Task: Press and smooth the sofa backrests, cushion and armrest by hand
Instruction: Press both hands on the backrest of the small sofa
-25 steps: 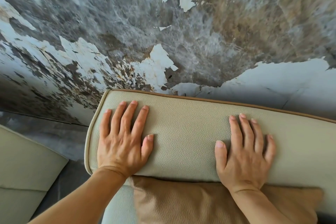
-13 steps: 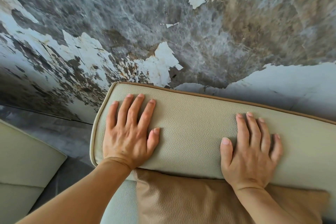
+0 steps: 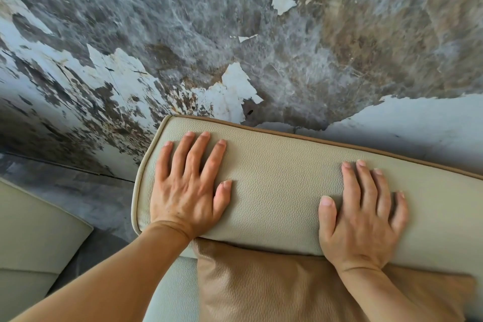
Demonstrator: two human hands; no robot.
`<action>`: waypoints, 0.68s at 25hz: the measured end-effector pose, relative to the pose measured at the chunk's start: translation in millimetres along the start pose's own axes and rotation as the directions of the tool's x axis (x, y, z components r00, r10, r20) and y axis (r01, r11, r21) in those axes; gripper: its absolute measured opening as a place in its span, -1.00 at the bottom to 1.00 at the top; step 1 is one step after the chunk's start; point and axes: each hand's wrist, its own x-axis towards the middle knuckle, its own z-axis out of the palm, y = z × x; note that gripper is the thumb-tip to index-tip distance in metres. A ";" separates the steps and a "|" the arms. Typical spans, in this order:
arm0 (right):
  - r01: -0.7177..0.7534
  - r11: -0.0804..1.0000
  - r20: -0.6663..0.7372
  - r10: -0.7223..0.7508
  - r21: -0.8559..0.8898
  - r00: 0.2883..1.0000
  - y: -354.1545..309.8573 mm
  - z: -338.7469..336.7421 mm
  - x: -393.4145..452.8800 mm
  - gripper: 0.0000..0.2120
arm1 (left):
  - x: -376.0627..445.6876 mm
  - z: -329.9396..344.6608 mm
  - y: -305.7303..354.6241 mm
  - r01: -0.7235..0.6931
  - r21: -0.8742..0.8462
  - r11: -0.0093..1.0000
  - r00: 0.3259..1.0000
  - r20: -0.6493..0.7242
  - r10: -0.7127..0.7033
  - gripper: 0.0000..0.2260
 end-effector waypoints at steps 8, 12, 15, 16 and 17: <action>-0.020 1.000 -0.009 0.020 -0.017 1.000 3.1 18.1 22.5 -0.39 | 32.2 21.5 2.0 -0.029 -0.006 1.000 0.999 -0.023 0.029 -0.45; -0.023 0.999 -0.011 0.023 -0.023 1.000 4.7 21.3 26.9 -0.39 | 39.5 21.8 3.8 -0.032 -0.015 0.999 0.999 -0.019 0.031 -0.45; -0.029 0.999 -0.018 0.029 -0.026 0.999 5.0 24.6 30.7 -0.39 | 44.3 23.7 4.5 -0.039 -0.011 0.999 0.999 -0.029 0.038 -0.45; -0.027 0.999 -0.017 0.026 -0.028 1.000 5.5 25.9 32.1 -0.40 | 45.9 25.0 4.5 -0.041 -0.010 0.999 0.999 -0.031 0.041 -0.45; -0.024 0.999 -0.016 0.023 -0.029 1.000 5.5 27.1 33.6 -0.40 | 47.5 26.3 4.3 -0.042 -0.009 0.999 0.999 -0.032 0.042 -0.45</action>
